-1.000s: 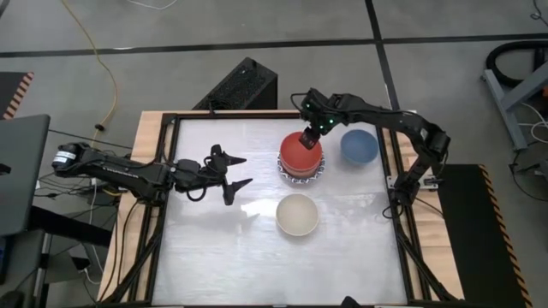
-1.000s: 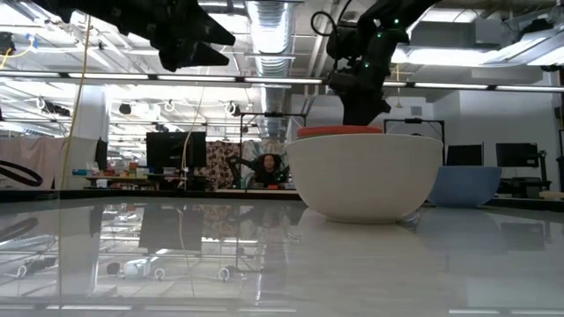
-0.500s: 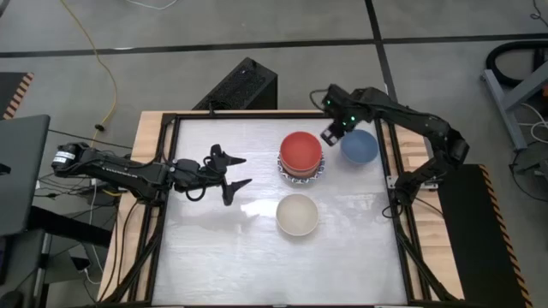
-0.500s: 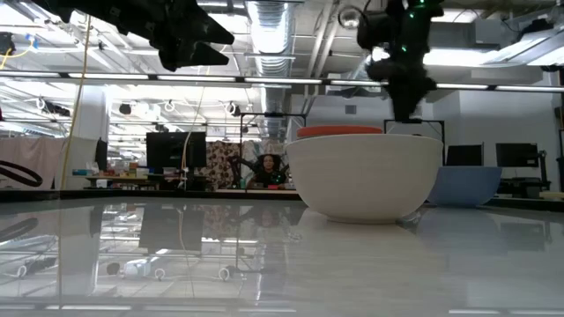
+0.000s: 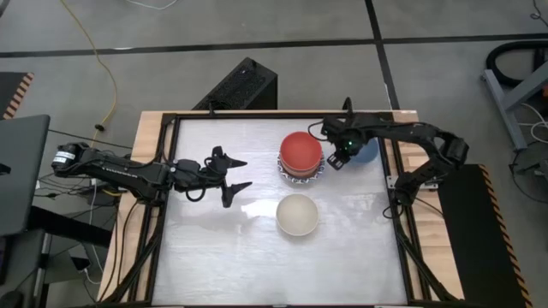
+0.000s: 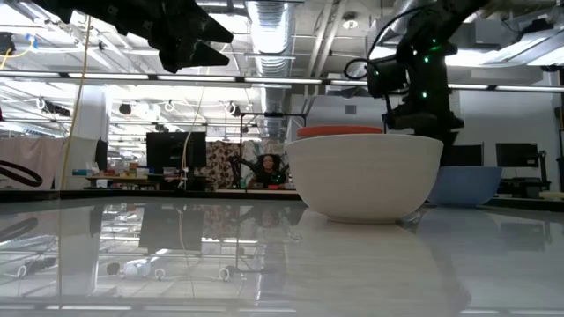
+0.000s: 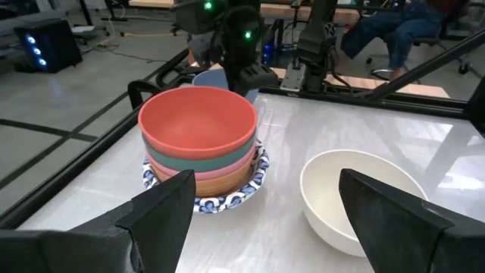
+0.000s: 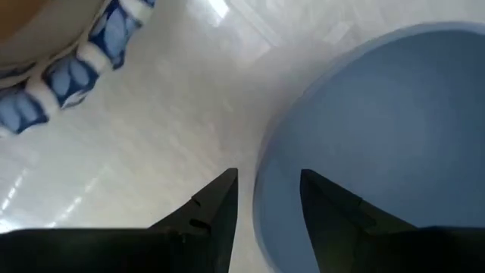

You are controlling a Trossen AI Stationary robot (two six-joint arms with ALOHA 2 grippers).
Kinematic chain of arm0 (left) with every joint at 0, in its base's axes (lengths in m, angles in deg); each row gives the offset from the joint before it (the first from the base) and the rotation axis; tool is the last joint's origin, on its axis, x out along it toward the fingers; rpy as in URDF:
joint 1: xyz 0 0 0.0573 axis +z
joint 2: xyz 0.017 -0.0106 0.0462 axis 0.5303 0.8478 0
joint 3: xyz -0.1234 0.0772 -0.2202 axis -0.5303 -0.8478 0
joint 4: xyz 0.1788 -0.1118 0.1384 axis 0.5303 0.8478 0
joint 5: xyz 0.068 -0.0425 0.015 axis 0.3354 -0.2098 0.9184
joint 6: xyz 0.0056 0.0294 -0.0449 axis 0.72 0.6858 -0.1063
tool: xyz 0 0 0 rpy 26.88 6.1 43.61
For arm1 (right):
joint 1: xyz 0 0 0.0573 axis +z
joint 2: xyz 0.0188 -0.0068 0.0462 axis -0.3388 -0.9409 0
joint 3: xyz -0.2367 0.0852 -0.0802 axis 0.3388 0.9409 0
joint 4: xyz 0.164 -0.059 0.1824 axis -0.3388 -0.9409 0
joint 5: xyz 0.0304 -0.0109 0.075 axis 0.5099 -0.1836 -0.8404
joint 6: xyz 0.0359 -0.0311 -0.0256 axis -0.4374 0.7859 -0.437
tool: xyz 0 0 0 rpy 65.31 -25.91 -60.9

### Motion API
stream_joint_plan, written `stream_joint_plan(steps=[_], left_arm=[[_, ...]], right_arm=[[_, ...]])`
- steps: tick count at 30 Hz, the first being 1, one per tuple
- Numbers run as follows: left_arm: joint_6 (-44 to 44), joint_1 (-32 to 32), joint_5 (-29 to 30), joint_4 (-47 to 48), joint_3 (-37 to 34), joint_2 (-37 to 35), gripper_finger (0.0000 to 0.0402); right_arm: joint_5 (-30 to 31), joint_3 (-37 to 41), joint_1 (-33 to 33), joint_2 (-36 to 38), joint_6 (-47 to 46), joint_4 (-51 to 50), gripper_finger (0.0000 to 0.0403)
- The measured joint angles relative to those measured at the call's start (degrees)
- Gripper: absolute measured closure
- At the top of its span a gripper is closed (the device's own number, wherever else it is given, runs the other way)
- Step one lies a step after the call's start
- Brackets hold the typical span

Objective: Nest bowls inside each other by size order
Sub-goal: Stack the blue bowl on top of the orange bowl

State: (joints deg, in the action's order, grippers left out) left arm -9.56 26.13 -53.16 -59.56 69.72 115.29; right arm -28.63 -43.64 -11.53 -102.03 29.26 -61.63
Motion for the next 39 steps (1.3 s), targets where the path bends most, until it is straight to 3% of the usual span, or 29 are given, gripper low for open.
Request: stream_joint_plan(steps=[7,14,21,27,33,39], left_arm=[[-0.01,-0.01,0.02,0.03,0.00,0.00,0.0088],[-0.02,0.00,1.77,0.96,0.00,0.00,0.0088],[-0.01,0.00,1.81,1.42,0.00,0.00,0.0088],[-0.51,0.00,1.88,2.74,0.00,0.00,0.0088],[-1.09,0.00,1.88,3.26,0.00,-0.02,0.0088],[-1.40,0.00,1.86,3.30,0.00,-0.02,0.0088]], right_arm=[[1.08,2.95,-1.74,0.00,0.04,4.40,0.0255],[2.92,2.96,-1.02,0.00,0.73,4.89,0.0384],[5.14,0.42,1.11,0.01,1.47,2.85,0.0394],[14.56,-6.35,5.23,2.11,2.95,0.71,0.0396],[18.09,-14.26,9.30,4.61,9.01,0.01,0.0396],[17.78,-18.64,16.70,5.47,22.34,1.80,0.0396]])
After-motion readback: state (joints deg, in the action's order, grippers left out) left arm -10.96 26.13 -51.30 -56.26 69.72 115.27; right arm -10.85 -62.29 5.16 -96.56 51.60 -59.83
